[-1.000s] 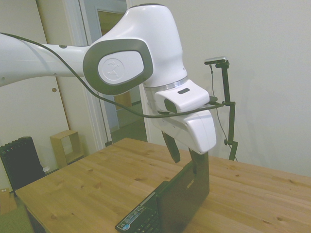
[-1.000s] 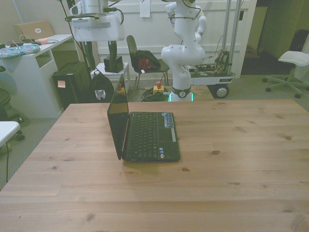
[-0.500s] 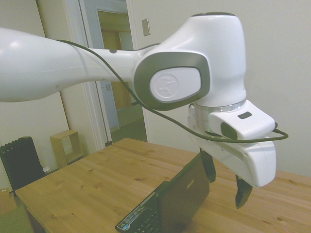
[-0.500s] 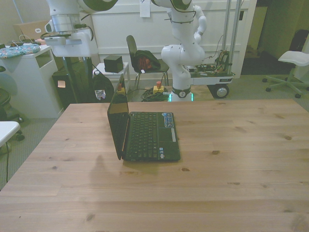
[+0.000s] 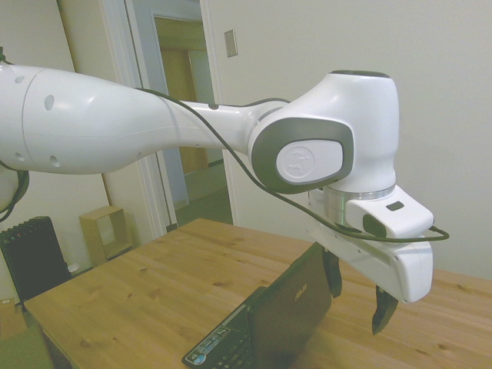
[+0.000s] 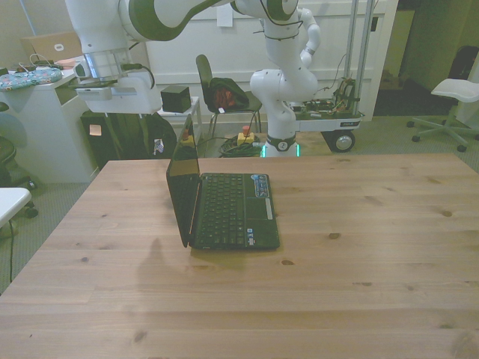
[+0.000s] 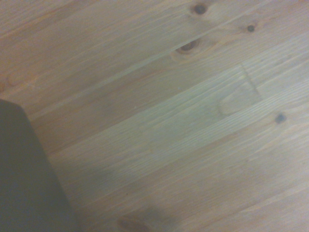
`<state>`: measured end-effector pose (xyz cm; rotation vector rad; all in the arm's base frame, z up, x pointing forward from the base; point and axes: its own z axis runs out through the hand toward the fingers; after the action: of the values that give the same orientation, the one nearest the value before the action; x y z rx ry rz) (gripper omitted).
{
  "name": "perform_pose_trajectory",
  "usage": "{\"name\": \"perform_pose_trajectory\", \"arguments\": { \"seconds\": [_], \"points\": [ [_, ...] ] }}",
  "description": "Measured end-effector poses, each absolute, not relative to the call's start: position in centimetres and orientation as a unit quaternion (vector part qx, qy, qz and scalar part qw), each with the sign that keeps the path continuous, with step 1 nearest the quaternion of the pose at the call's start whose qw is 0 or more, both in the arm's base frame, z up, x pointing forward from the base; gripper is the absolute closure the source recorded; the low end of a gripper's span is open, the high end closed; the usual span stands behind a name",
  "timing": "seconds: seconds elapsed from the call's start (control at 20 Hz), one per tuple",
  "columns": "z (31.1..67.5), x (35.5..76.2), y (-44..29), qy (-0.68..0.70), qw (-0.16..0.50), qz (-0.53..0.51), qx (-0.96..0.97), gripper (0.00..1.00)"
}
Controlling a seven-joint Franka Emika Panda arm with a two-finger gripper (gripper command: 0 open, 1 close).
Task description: Close the laptop
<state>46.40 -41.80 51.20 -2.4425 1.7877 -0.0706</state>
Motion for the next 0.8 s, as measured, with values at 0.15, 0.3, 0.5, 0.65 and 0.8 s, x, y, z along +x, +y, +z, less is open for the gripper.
{"name": "perform_pose_trajectory", "arguments": {
  "seconds": [0.15,0.3,0.5,0.65,0.8],
  "points": [
    [51.1,46.8,-41.3,0.585,0.058,-0.022,-0.809,1.0],
    [51.1,47.0,-41.0,0.583,0.059,-0.022,-0.81,1.0],
    [51.0,47.4,-40.6,0.579,0.059,-0.02,-0.813,1.0],
    [50.8,47.6,-40.1,0.575,0.06,-0.018,-0.816,1.0],
    [50.8,48.0,-39.3,0.57,0.062,-0.017,-0.819,1.0]
  ]
}}
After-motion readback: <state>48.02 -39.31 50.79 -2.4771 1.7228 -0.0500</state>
